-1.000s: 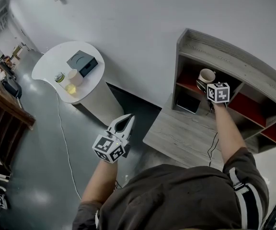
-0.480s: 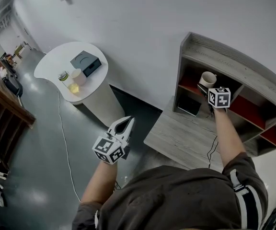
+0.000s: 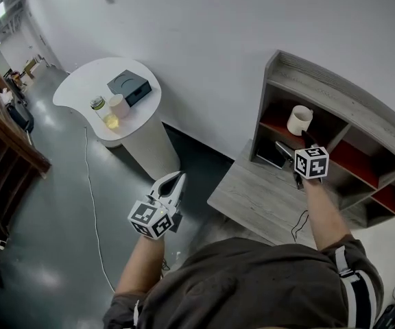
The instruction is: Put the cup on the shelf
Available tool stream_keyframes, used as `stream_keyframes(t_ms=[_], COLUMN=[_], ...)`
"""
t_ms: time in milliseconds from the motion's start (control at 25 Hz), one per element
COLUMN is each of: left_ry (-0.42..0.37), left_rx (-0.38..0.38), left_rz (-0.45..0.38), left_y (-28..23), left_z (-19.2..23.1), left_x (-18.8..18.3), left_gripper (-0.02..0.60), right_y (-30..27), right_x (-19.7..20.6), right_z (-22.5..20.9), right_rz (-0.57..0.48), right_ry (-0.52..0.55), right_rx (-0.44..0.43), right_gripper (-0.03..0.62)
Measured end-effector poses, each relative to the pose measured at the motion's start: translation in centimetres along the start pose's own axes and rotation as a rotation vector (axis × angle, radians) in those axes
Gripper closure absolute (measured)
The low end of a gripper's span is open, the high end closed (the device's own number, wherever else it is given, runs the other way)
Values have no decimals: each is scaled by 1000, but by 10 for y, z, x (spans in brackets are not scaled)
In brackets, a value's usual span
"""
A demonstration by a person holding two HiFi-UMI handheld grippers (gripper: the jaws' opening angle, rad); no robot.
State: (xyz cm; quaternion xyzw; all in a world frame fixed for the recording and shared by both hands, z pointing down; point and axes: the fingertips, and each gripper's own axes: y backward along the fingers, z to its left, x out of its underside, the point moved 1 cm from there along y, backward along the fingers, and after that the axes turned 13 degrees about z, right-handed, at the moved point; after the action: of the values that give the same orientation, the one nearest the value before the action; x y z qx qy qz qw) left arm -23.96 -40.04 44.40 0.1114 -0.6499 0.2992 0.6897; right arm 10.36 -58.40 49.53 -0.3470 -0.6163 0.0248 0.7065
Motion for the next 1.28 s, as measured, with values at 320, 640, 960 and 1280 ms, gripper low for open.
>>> stream_keyframes(t_ms=[320,640,960,1280], left_ry=[29,45,39,52], left_rx=[-90,-185,-241,-251], left_rz=[-25,-42,-57,-72], left_y=[44,92,127,137], left_z=[15,28,30,27], left_x=[12,18,19,22], left_gripper=[578,578,578,578], right_y=[8,17,31,40], right_x=[-30,-52,-54,-45], right_z=[129,231,282,301], right_rz=[-72,-132,-165,-159], right_ry=[115,182,204,262], right_rx=[-329,-584,-703,-741], right_gripper=[245,425,603,603])
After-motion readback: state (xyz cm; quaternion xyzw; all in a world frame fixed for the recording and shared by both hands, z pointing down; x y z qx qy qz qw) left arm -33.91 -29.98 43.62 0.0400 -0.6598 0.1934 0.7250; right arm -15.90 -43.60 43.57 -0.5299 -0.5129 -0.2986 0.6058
